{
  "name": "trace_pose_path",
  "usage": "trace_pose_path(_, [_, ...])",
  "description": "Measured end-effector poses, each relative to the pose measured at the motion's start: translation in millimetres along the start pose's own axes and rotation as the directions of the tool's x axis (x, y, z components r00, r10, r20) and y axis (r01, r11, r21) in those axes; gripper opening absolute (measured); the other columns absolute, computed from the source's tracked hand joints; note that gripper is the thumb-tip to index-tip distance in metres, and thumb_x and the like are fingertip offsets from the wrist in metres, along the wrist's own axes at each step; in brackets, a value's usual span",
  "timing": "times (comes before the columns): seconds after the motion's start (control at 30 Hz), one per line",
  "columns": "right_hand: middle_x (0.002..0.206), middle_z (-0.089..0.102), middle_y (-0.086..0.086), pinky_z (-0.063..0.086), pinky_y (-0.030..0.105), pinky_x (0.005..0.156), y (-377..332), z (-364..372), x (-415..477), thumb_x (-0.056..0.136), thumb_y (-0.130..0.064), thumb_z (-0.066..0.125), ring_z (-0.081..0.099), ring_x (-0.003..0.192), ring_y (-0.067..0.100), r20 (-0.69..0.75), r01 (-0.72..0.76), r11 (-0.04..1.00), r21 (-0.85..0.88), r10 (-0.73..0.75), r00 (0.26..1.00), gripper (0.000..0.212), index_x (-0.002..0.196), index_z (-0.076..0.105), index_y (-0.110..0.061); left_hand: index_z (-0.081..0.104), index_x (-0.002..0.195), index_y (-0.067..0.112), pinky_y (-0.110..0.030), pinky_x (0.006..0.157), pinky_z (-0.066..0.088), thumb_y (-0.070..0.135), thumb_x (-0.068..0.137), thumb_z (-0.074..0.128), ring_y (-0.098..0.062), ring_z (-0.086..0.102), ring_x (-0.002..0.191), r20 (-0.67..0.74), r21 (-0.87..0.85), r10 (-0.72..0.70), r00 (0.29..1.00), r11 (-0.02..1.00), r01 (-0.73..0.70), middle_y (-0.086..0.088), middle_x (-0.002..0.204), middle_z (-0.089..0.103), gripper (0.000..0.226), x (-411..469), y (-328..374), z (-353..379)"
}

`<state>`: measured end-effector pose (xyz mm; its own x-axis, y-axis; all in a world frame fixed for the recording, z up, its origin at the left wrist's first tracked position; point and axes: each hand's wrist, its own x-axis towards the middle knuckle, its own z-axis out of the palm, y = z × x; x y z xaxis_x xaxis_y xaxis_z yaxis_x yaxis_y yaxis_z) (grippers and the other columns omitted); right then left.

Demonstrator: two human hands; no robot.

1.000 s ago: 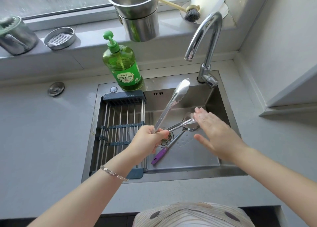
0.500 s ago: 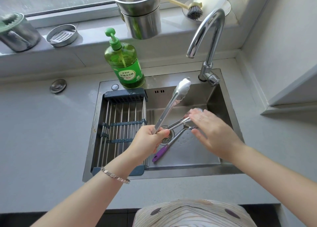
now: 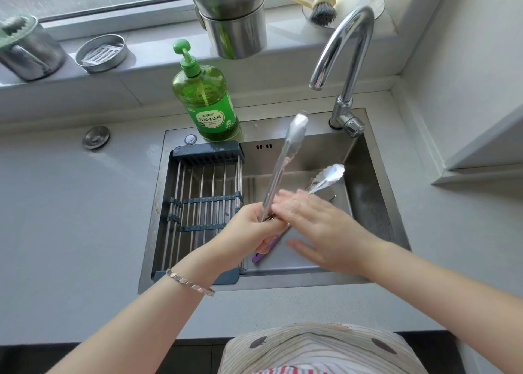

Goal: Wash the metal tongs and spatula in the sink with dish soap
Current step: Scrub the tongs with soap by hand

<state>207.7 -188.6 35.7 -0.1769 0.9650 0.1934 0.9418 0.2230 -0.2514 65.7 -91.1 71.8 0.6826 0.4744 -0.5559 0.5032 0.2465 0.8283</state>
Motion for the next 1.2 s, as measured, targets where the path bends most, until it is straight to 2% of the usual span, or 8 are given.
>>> trace_pose_path(0.33, [0.129, 0.056, 0.016, 0.024, 0.036, 0.113, 5, -5, 5, 0.085, -0.021, 0.048, 0.049, 0.125, 0.03, -0.096, -0.044, 0.998, 0.037, 0.047, 0.994, 0.046, 0.122, 0.056, 0.003, 0.047, 0.096, 0.006, -0.016, 0.04, 0.028, -0.005, 0.091, 0.049, -0.007, 0.031, 0.037, 0.16, -0.126, 0.022, 0.987, 0.992, -0.002, 0.006, 0.042, 0.035, 0.012, 2, 3, -1])
trace_pose_path(0.57, [0.127, 0.057, 0.016, 0.036, 0.043, 0.107, 13, -8, 7, 0.076, 0.002, 0.034, 0.043, 0.125, 0.025, -0.088, 0.064, 0.989, 0.134, -0.052, 0.995, 0.052, 0.123, 0.055, 0.003, 0.043, 0.111, 0.014, -0.017, 0.042, 0.024, 0.0, 0.086, 0.05, -0.007, 0.028, 0.039, 0.335, -0.21, -0.003, 0.942, 0.975, 0.078, 0.006, 0.045, 0.031, 0.029, 2, 0, -9])
trace_pose_path(0.73, [0.127, 0.058, 0.018, 0.034, 0.039, 0.108, 6, -3, 8, 0.076, 0.005, 0.037, 0.046, 0.123, 0.026, -0.076, 0.19, 0.971, 0.144, -0.181, 0.981, 0.049, 0.121, 0.057, 0.006, 0.046, 0.098, 0.011, -0.018, 0.041, 0.026, -0.002, 0.082, 0.048, -0.008, 0.027, 0.039, 0.327, -0.166, -0.008, 0.945, 0.984, 0.066, 0.005, 0.045, 0.03, 0.021, 3, 3, -13])
trace_pose_path(0.83, [0.123, 0.06, 0.018, 0.038, 0.042, 0.104, 16, -7, 10, 0.076, 0.005, 0.034, 0.051, 0.12, 0.029, -0.122, 0.072, 0.988, 0.134, -0.055, 0.991, 0.05, 0.119, 0.059, 0.005, 0.042, 0.1, 0.011, -0.017, 0.04, 0.025, -0.008, 0.091, 0.044, -0.007, 0.028, 0.036, 0.31, -0.177, -0.026, 0.95, 0.981, 0.084, 0.007, 0.042, 0.032, 0.021, 2, 2, -14])
trace_pose_path(0.97, [0.125, 0.058, 0.02, 0.035, 0.039, 0.107, 3, 4, 5, 0.08, 0.005, 0.038, 0.049, 0.122, 0.028, -0.146, 0.19, 0.961, 0.201, -0.162, 0.976, 0.043, 0.117, 0.06, 0.008, 0.045, 0.099, 0.012, -0.017, 0.039, 0.024, -0.002, 0.082, 0.048, -0.007, 0.027, 0.036, 0.308, -0.219, -0.018, 0.951, 0.972, 0.089, 0.007, 0.042, 0.032, 0.023, 2, -3, -12])
trace_pose_path(1.03, [0.126, 0.058, 0.016, 0.036, 0.037, 0.108, 5, 5, 2, 0.085, 0.0, 0.044, 0.047, 0.125, 0.022, -0.247, 0.05, 0.932, 0.358, 0.043, 0.968, 0.037, 0.118, 0.059, 0.006, 0.045, 0.091, 0.012, -0.016, 0.037, 0.024, -0.001, 0.083, 0.049, -0.006, 0.028, 0.034, 0.314, -0.305, -0.028, 0.949, 0.944, 0.128, 0.008, 0.041, 0.032, 0.015, 2, -6, -11])
trace_pose_path(1.1, [0.125, 0.057, 0.008, 0.04, 0.033, 0.105, 2, 3, 4, 0.088, -0.01, 0.051, 0.05, 0.121, 0.015, -0.313, -0.178, 0.739, 0.65, 0.473, 0.823, 0.034, 0.121, 0.056, -0.002, 0.047, 0.084, 0.014, -0.014, 0.036, 0.024, -0.002, 0.086, 0.047, -0.005, 0.028, 0.033, 0.324, -0.401, -0.033, 0.946, 0.901, 0.168, 0.009, 0.04, 0.032, 0.016, 2, -8, -10])
trace_pose_path(1.2, [0.114, 0.059, 0.0, 0.048, 0.018, 0.093, -21, -7, 19, 0.085, -0.008, 0.063, 0.058, 0.106, 0.005, 0.09, -0.19, 0.02, 0.982, 0.828, 0.554, 0.041, 0.123, 0.047, -0.012, 0.049, 0.08, 0.016, -0.014, 0.036, 0.023, 0.001, 0.085, 0.048, -0.004, 0.027, 0.032, 0.327, -0.467, -0.026, 0.945, 0.865, 0.185, 0.009, 0.039, 0.032, 0.016, 4, -7, -7])
